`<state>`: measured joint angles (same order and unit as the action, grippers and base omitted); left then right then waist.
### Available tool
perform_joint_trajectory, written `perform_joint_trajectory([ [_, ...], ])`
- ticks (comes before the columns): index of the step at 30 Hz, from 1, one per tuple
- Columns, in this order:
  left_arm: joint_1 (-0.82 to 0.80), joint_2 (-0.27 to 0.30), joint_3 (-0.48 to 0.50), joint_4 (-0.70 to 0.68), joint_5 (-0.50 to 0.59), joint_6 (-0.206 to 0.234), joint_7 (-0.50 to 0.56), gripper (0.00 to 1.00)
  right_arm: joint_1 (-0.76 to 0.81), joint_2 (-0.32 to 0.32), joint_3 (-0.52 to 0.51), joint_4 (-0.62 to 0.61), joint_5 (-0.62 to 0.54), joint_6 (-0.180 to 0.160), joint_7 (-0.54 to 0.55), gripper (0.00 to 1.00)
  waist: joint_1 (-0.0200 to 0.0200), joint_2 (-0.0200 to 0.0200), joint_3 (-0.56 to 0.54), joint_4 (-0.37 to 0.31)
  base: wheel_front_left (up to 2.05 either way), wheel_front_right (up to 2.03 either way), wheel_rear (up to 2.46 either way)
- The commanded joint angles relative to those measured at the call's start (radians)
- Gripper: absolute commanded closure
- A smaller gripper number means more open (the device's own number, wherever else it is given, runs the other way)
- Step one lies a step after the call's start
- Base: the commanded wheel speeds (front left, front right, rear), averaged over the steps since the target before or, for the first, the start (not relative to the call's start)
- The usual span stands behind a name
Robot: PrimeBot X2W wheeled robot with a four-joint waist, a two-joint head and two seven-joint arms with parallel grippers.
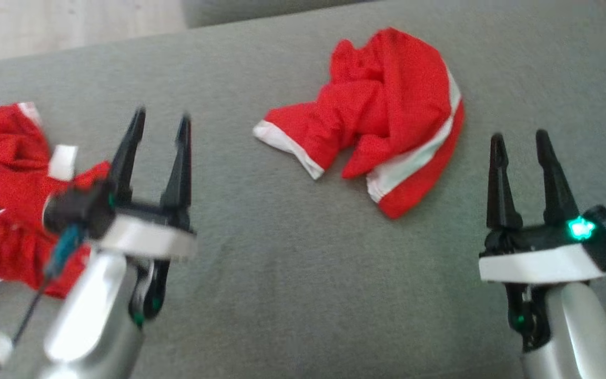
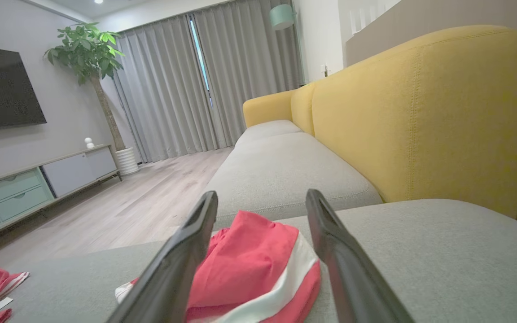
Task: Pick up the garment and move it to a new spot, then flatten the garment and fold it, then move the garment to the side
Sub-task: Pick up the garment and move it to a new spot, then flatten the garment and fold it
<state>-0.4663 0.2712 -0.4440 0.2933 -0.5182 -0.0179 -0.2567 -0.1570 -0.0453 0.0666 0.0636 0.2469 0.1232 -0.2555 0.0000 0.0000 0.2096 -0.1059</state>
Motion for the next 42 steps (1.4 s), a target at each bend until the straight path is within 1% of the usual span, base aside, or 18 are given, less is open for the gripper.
perform_joint_trajectory([
  [1,0.043,0.017,0.066,-0.056,0.032,-0.003,-0.005,0.00,0.022,-0.005,0.014,-0.019,-0.012,0.008,-0.006,0.00,0.0000,0.0000,-0.046,0.053,0.00,0.00,0.00],
  [2,0.043,0.017,0.066,-0.056,0.032,-0.003,-0.005,0.00,0.022,-0.005,0.014,-0.019,-0.012,0.008,-0.006,0.00,0.0000,0.0000,-0.046,0.053,0.00,0.00,0.00],
  [3,0.081,0.006,0.080,-0.070,0.046,-0.005,-0.005,0.00,0.029,-0.005,0.010,-0.015,-0.015,0.008,-0.006,0.00,0.0000,0.0000,-0.054,0.062,0.00,0.00,0.00],
  [7,0.216,-0.046,0.145,-0.112,0.096,-0.013,-0.005,0.00,0.055,-0.005,0.009,0.003,-0.020,0.008,-0.006,0.00,0.0000,0.0000,-0.076,0.080,0.00,0.00,0.00],
  [12,0.318,-0.133,0.238,-0.152,0.134,-0.041,-0.005,0.00,0.073,-0.005,0.019,0.014,-0.019,0.008,-0.006,0.00,0.0000,0.0000,-0.089,0.080,0.00,0.00,0.00],
  [15,0.336,-0.163,0.279,-0.163,0.163,-0.061,-0.005,0.00,0.074,-0.005,0.020,0.015,-0.019,0.008,-0.006,0.00,0.0000,0.0000,-0.089,0.081,0.00,0.00,0.00],
  [16,0.336,-0.175,0.290,-0.165,0.183,-0.075,-0.005,0.00,0.072,-0.005,0.022,0.016,-0.020,0.008,-0.006,0.00,0.0000,0.0000,-0.088,0.083,0.00,0.00,0.00],
  [18,0.333,-0.184,0.295,-0.161,0.198,-0.087,-0.005,0.00,0.066,-0.005,0.022,0.016,-0.023,0.008,-0.006,0.00,0.0000,0.0000,-0.084,0.088,0.00,0.00,0.00],
  [22,0.315,-0.198,0.300,-0.157,0.215,-0.100,-0.005,0.00,0.042,-0.005,0.012,0.028,-0.011,0.008,-0.006,0.00,0.0000,0.0000,-0.066,0.105,0.00,0.00,0.00],
  [25,0.303,-0.207,0.296,-0.156,0.221,-0.106,-0.005,0.00,0.001,-0.005,-0.003,0.061,-0.016,0.008,-0.006,0.00,0.0000,0.0000,-0.043,0.124,0.00,0.00,0.00],
  [27,0.295,-0.210,0.291,-0.153,0.223,-0.108,-0.005,0.00,-0.037,-0.005,-0.031,0.115,-0.022,0.008,-0.006,0.00,0.0000,0.0000,-0.028,0.137,0.00,0.00,0.00],
  [30,0.282,-0.214,0.282,-0.144,0.224,-0.110,-0.005,0.00,-0.112,-0.005,-0.097,0.244,-0.023,0.008,0.003,0.00,0.0000,0.0000,-0.009,0.159,0.00,0.00,0.00],
  [35,0.259,-0.218,0.266,-0.133,0.219,-0.112,-0.005,0.00,-0.266,-0.005,-0.202,0.468,-0.003,0.008,0.068,0.00,0.0000,0.0000,0.019,0.193,0.00,0.00,0.00],
  [39,0.243,-0.220,0.244,-0.127,0.210,-0.112,-0.005,0.00,-0.374,-0.005,-0.256,0.644,0.015,0.008,0.118,0.00,0.0000,0.0000,0.036,0.219,0.00,0.00,0.00],
  [42,0.234,-0.220,0.236,-0.124,0.205,-0.112,-0.005,0.00,-0.438,-0.005,-0.277,0.761,0.028,0.008,0.136,0.00,0.0000,0.0000,0.045,0.234,0.00,0.00,0.00],
])
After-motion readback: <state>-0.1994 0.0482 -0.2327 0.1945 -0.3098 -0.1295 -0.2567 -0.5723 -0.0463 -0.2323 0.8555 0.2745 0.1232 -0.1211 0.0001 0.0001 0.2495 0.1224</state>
